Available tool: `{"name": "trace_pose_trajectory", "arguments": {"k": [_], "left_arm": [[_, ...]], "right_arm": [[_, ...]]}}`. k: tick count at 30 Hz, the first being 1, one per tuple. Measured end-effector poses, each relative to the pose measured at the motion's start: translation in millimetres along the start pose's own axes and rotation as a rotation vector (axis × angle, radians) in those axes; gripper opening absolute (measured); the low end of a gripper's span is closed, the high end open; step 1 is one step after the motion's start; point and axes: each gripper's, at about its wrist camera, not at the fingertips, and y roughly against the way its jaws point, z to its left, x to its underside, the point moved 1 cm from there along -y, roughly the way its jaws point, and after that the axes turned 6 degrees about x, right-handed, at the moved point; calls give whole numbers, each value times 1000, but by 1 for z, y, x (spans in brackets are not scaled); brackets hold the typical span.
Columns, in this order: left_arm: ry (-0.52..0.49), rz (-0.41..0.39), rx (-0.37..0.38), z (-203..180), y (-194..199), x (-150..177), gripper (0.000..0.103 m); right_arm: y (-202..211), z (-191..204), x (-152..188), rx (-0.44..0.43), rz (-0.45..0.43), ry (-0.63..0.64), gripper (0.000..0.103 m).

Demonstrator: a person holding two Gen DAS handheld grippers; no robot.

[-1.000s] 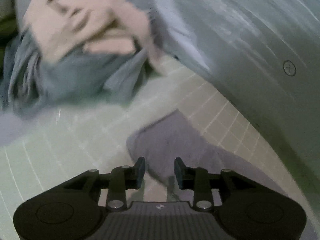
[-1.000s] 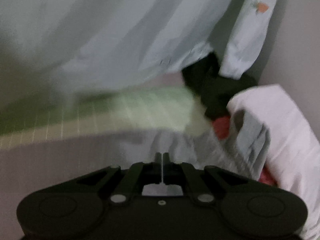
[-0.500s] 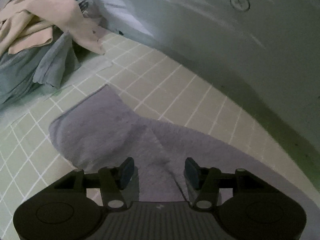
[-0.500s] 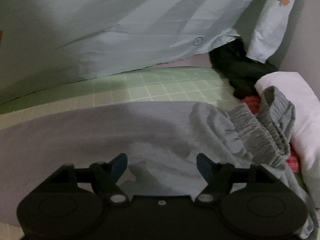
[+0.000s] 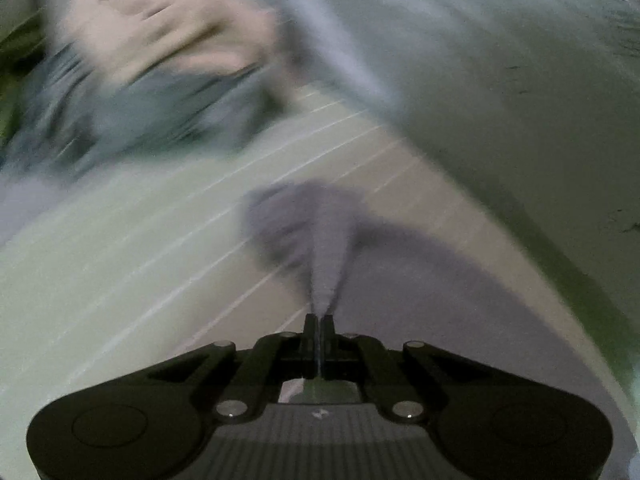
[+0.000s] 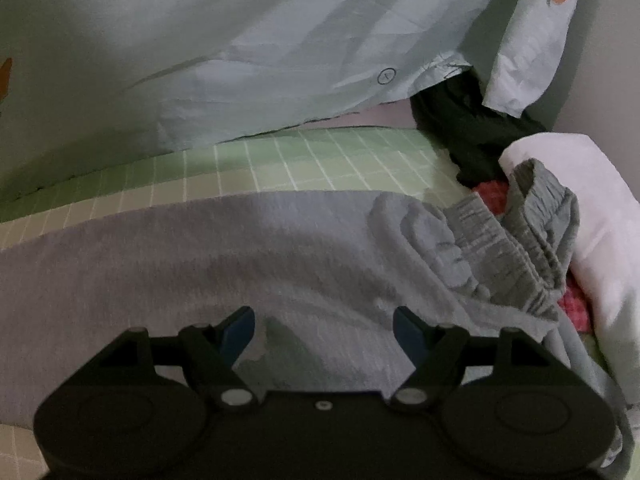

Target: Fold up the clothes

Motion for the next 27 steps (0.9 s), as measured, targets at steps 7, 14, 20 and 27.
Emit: {"name": "trace_pose_trajectory", "arguments": {"k": [7, 14, 20, 27], "left_arm": [[122, 133, -84, 57, 6, 35, 24], [10, 97, -81, 28, -32, -9, 80], [-87, 66, -79, 4, -64, -47, 84], [-90, 53, -18, -10, -98, -66, 69]], "right_arm": [[4, 4, 10, -21, 13, 1, 77], [-4, 20, -2, 0, 0, 38, 90], [-31, 32, -28, -58, 7, -11, 96], [-40, 43, -41, -52, -6, -45, 96]]}}
